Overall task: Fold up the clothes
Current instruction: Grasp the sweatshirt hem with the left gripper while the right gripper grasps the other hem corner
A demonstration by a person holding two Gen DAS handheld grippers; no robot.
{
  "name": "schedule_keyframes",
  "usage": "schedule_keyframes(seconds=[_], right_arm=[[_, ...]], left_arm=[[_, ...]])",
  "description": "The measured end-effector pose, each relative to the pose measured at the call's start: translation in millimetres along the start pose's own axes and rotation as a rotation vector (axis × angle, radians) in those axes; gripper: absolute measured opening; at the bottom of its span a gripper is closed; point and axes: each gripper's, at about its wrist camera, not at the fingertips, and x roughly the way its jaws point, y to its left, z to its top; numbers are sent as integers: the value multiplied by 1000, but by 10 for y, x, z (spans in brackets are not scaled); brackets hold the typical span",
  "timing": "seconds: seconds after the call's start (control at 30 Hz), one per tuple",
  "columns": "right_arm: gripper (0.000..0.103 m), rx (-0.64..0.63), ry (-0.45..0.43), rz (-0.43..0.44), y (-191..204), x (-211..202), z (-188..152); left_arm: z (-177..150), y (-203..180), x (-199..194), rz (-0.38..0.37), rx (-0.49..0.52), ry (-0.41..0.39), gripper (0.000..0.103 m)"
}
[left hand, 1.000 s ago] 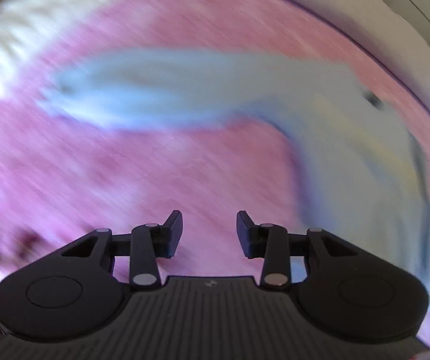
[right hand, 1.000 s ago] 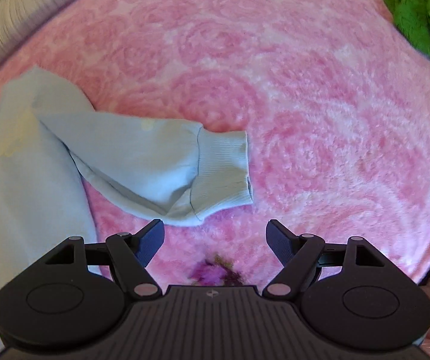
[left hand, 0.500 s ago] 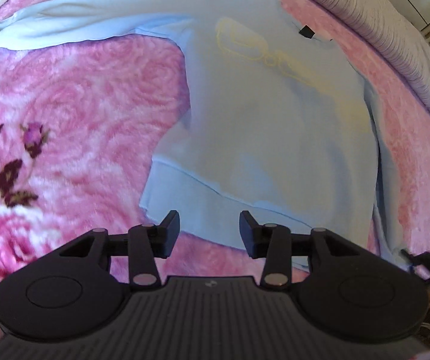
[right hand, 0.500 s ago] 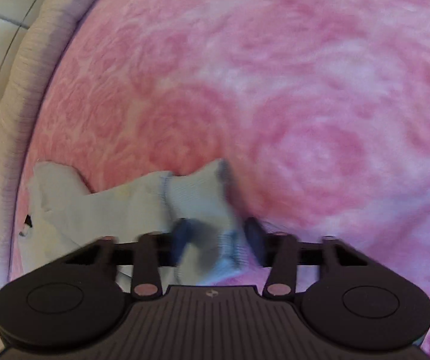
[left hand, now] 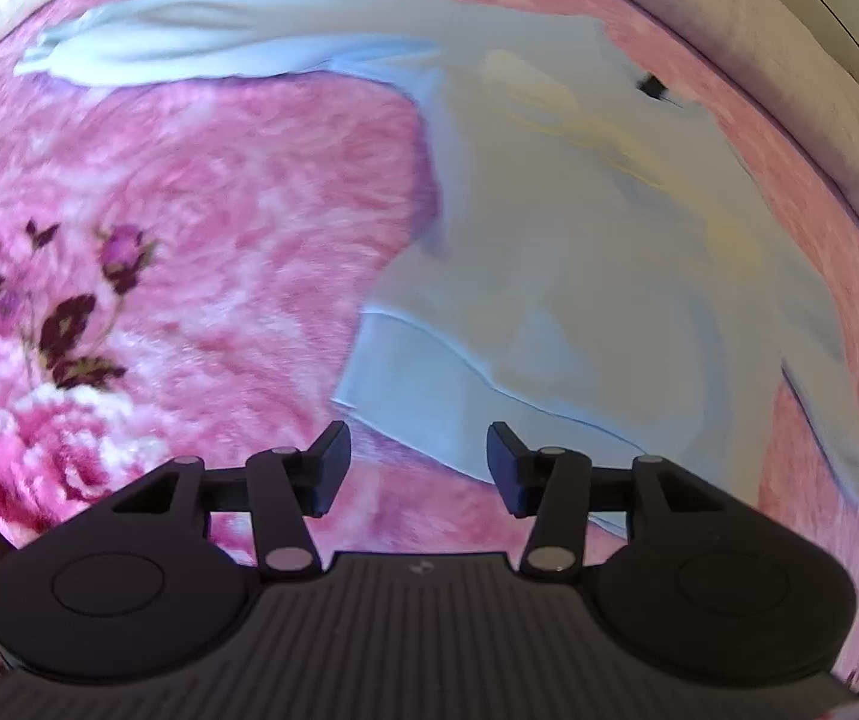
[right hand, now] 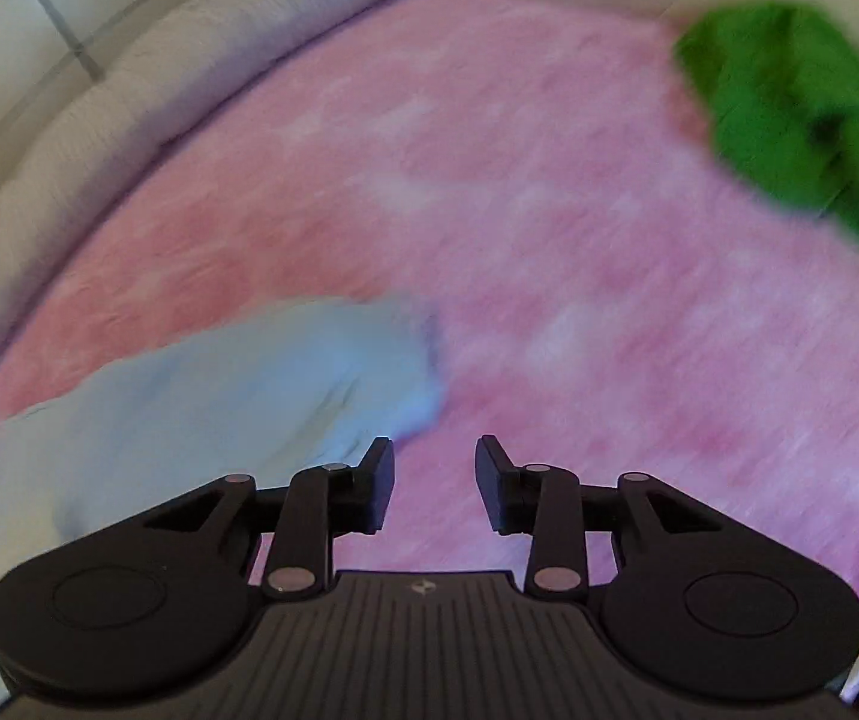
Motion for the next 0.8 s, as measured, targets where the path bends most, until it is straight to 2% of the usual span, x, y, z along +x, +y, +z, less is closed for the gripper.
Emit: schedule_keyframes(seconds=[0.1,0.2,0.27,0.33,0.4,0.47,0.5,0.53,0.57,0.6,0.63,0.73,0.77,0.8], right_arm=[[46,-4,180,143,282,154,-592],[46,-2,329,236,605,301,-1203],[46,-12,384,264,810,378,-1555],[47,-23,439,292,1015,454,-1908],[49,-11,442,288,1128,562,-2104],[57,16,386,269,1170,584,-2239],[59,26,362,263,1221,581,-2275],[44,19,360,276,1268,575,-2275],[18,9,363,294,1313,569,-2266],[7,-2,365,311,1358,562,-2258],[7,-9,365,318,1409,527,-2231],[6,-111,298,327,1589,193,-2011],[6,-128,288,317,1596,76,-1924],[6,-143,289,279,1568,-26,-1841]], left_arm=[[41,211,102,-30,-85,8,48],[77,437,279,-99,-181,20,55],[109,588,437,-139,-231,31,56],[141,720,580,-214,-291,34,55],[174,831,738,-294,-362,46,54],[203,863,877,-352,-411,72,49],[224,843,900,-370,-404,78,29],[248,819,915,-384,-392,84,13],[288,759,858,-376,-351,77,9],[338,670,699,-357,-286,48,9],[383,572,523,-337,-216,17,9],[379,148,-300,-263,93,-117,9],[295,132,-366,-218,123,-93,10],[210,116,-431,-173,152,-69,16]])
